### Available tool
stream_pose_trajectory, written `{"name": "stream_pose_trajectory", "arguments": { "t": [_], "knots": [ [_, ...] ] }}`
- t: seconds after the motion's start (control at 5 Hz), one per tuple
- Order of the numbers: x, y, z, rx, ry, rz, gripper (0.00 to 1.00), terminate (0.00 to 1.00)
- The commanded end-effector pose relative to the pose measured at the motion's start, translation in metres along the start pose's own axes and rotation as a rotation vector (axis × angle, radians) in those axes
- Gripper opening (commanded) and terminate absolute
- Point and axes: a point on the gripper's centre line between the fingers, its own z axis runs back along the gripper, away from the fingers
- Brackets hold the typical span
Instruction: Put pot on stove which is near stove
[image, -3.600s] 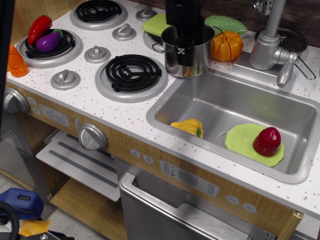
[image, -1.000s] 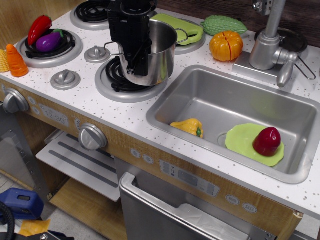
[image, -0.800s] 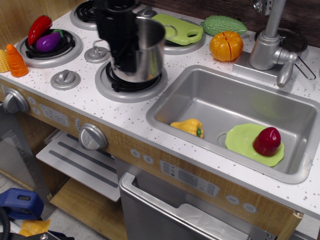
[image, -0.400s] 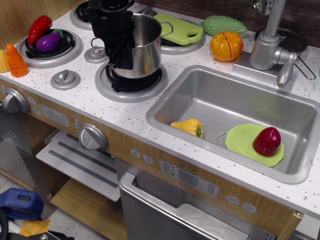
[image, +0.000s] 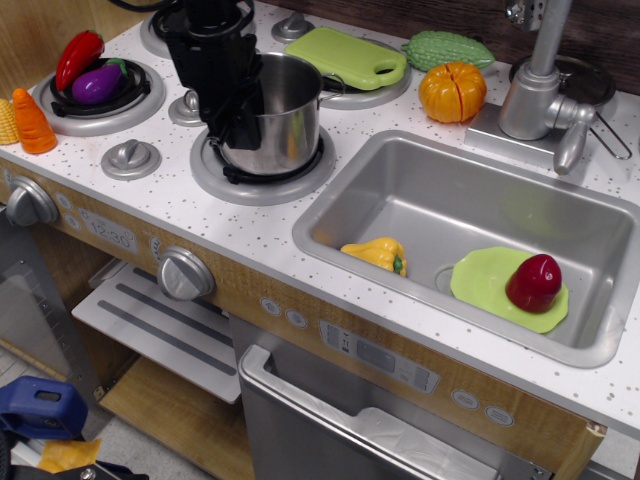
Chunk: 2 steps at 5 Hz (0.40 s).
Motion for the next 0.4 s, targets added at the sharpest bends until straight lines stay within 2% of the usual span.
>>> {"name": "stream_pose_trajectory", "arguments": {
  "t": [0.0,0.2],
  "knots": [
    [0.0035,-0.009,0.0127,-0.046,-0.004,0.006,1.0,0.0],
    [0.0035,-0.009,0.0127,-0.046,-0.004,0.006,1.0,1.0]
  ]
}}
